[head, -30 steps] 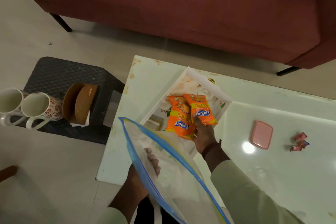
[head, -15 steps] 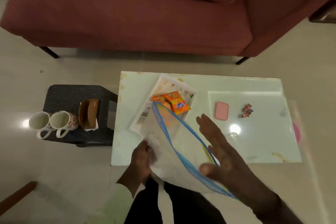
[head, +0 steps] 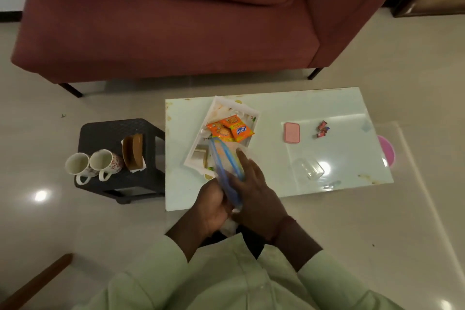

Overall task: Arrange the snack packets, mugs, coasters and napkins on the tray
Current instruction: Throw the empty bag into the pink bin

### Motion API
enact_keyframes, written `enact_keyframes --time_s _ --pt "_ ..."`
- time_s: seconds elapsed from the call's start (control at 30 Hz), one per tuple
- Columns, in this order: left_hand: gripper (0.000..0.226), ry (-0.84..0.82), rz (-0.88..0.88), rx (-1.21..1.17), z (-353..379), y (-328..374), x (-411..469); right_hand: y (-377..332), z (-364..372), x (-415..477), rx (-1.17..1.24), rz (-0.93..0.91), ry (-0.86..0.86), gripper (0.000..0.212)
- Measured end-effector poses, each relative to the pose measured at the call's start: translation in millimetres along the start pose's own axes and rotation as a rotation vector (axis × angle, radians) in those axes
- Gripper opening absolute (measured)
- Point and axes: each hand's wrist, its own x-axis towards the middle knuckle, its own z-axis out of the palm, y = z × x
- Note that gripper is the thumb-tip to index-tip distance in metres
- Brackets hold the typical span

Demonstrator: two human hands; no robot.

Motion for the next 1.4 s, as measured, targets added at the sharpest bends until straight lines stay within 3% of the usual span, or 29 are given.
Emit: enact_keyframes --time_s 0.1,0.2,0.3,0.37,0.43,0.5,0.6,0.67,0.73,0.83,0.93,1.0,1.07,1.13,1.2,1.27,1.4 --pt "0.033 -0.151 0.013 0.052 0 0 -9 11 2 -7 0.230 0.073 0.119 0.058" --pt "0.026 -0.175 0.135 0.562 4 5 -13 22 -13 -16 0.260 0.133 0.161 0.045" --pt "0.018 -0.058 0.471 1.029 11 12 -19 41 -32 -26 0.299 0.208 0.216 0.033" --pt "0.042 -0.045 0.688 1.126 19 13 -25 55 -50 -35 0.394 0.329 0.237 0.035" --pt "0.084 -0.183 0.753 1.244 34 9 -33 67 -66 -47 0.538 0.385 0.237 0.036" --pt "0.112 -0.299 0.787 1.395 56 -5 -35 79 -82 -62 0.704 0.387 0.203 0.031" --pt "0.130 -0.389 0.834 1.560 94 -40 -31 99 -102 -86 0.942 0.351 0.182 0.022" --pt "0.133 -0.432 0.836 1.531 123 -75 -26 113 -113 -106 1.067 0.342 0.248 0.022" --pt "0.123 -0.437 0.888 1.467 153 -112 -19 130 -123 -128 1.180 0.375 0.337 0.021" --pt "0.088 -0.420 0.958 1.357 192 -155 -11 161 -130 -161 1.306 0.416 0.424 0.015" --pt "0.040 -0.412 1.069 1.332 225 -185 -10 197 -142 -197 1.443 0.438 0.395 0.021" --pt "0.028 -0.371 1.168 1.360 245 -200 -5 218 -152 -224 1.516 0.432 0.364 0.021" --pt "0.025 -0.330 1.050 1.338 265 -211 1 234 -159 -249 1.368 0.514 0.406 0.043" --pt "0.026 -0.241 0.898 1.315 283 -217 11 244 -162 -271 0.953 0.554 0.567 0.061" --pt "0.013 -0.183 0.865 1.335 300 -225 27 254 -164 -291 0.557 0.472 0.684 0.068" --pt "0.007 -0.187 0.823 1.321 316 -233 37 264 -165 -301 0.332 0.395 0.660 0.071" --pt "0.014 -0.254 0.738 1.316 354 -260 63 290 -170 -292 0.179 0.417 0.510 0.073"
